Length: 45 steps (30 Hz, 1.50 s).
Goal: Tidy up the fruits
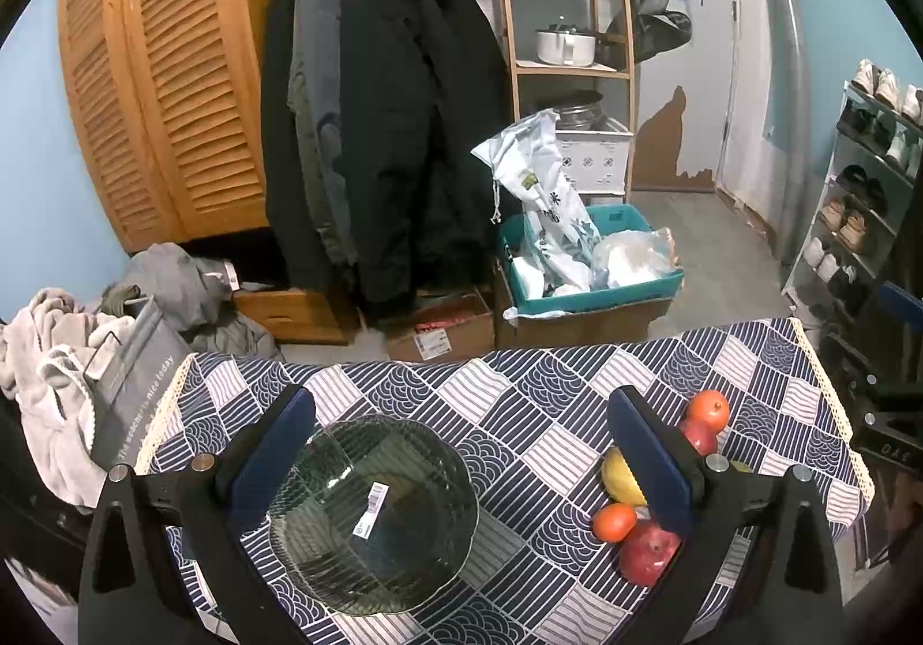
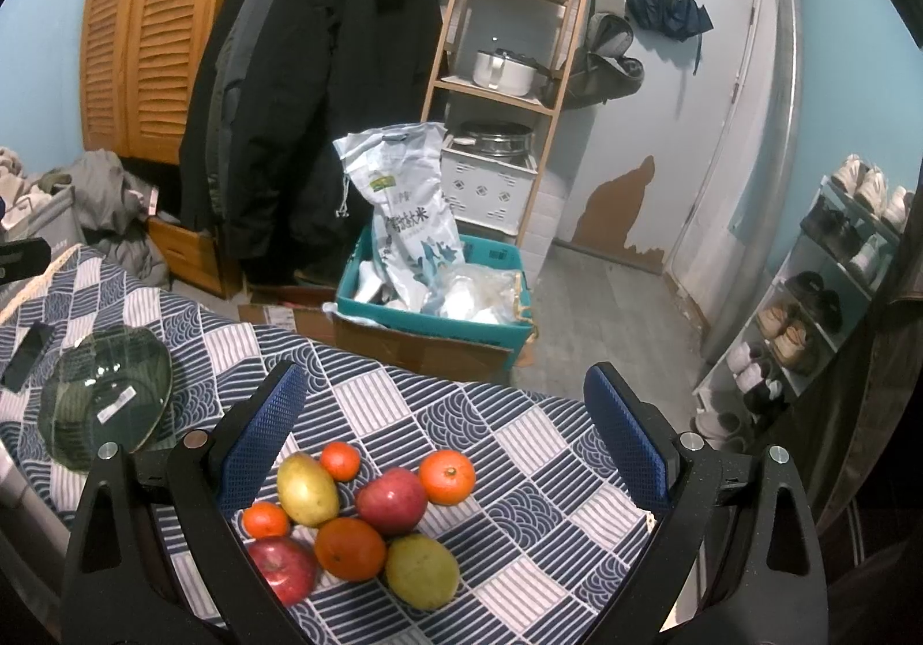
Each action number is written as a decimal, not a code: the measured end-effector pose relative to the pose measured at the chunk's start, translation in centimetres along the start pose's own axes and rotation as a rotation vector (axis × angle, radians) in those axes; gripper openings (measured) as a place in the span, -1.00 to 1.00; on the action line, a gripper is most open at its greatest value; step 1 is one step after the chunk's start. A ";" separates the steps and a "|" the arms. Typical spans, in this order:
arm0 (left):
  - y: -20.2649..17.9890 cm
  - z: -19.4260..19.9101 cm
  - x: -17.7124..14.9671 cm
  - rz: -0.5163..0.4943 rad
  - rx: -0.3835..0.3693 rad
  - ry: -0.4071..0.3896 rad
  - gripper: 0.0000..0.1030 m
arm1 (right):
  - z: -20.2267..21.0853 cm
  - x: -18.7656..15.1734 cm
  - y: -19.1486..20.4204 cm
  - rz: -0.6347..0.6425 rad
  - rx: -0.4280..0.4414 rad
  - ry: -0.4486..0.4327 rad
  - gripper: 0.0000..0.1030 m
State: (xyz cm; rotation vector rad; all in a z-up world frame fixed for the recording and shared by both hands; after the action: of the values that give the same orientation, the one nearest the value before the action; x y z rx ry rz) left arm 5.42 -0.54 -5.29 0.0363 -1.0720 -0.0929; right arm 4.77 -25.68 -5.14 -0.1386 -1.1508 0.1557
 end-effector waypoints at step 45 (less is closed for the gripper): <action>-1.4 -1.0 -2.0 -0.029 -0.003 0.062 0.98 | -0.4 -1.7 -1.1 0.001 0.012 0.031 0.85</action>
State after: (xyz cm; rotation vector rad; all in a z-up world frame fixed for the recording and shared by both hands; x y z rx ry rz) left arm 5.24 -1.80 -7.64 0.0515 -1.0093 -0.1195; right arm 4.49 -27.13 -6.63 -0.1308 -1.1184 0.1609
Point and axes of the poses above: each gripper's, at about its wrist camera, not at the fingertips, and z roughly against the way its jaws point, y to its left, x to its top, the point moved 7 cm from there along -z, roughly the way its jaws point, and after that the axes turned 11 degrees about -y, right-handed, at the moved point
